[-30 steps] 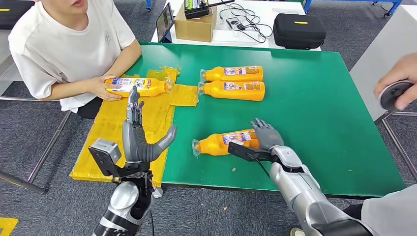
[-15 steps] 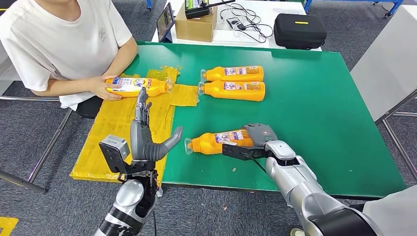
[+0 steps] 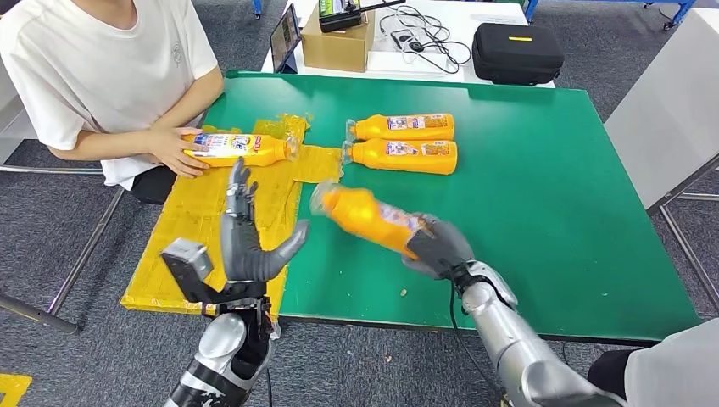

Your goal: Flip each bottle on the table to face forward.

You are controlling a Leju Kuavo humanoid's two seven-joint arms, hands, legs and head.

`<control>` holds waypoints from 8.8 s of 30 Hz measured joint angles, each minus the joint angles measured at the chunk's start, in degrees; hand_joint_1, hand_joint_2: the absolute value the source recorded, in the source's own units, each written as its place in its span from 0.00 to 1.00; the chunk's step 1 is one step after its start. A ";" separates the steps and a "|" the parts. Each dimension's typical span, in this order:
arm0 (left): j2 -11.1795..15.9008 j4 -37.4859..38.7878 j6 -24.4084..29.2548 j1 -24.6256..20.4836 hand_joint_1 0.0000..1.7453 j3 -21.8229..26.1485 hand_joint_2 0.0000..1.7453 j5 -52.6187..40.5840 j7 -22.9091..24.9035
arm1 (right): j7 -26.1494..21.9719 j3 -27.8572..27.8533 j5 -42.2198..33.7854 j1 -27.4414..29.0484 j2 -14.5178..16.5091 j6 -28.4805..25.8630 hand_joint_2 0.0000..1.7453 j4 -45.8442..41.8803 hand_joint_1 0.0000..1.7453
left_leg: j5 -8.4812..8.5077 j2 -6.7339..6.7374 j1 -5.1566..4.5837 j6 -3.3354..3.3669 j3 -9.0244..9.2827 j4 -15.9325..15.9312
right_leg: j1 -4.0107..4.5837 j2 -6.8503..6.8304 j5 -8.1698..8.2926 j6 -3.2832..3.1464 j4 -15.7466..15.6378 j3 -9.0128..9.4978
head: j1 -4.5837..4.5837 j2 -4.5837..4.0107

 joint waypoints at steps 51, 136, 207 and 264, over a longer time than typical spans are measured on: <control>1.56 0.52 -21.51 7.63 0.00 -5.49 1.00 -5.18 -0.51 | -3.36 11.22 -26.11 24.88 6.44 -1.00 1.00 -37.45 1.00 | -0.05 0.00 -0.02 -0.01 -0.25 -0.02 | -0.04 -0.01 -0.05 -0.01 0.00 -0.30 | 0.01 0.00; 4.92 30.88 15.96 -18.21 1.00 4.68 1.00 -31.21 5.81 | -12.45 25.13 -8.58 20.43 6.31 -23.28 0.00 -28.77 0.00 | 0.09 0.04 0.00 -0.08 -0.29 -0.02 | -0.04 0.00 0.02 -0.03 0.08 -0.40 | 0.03 0.00; 7.67 38.31 -20.53 -25.16 0.00 9.00 1.00 -24.16 6.00 | -13.78 30.42 -7.63 18.72 5.68 -28.69 0.00 -23.29 0.00 | 0.09 -0.04 0.02 -0.10 -0.23 -0.02 | -0.03 -0.02 0.01 -0.03 0.07 -0.29 | 0.04 0.00; 4.24 6.48 -15.34 -6.53 0.00 10.20 1.00 -8.07 13.07 | 19.79 11.75 37.10 -4.09 -3.77 0.64 1.00 5.01 1.00 | 0.12 0.32 -0.04 -0.03 0.53 -0.01 | -0.05 0.12 0.17 -0.11 -0.04 0.27 | 0.03 0.00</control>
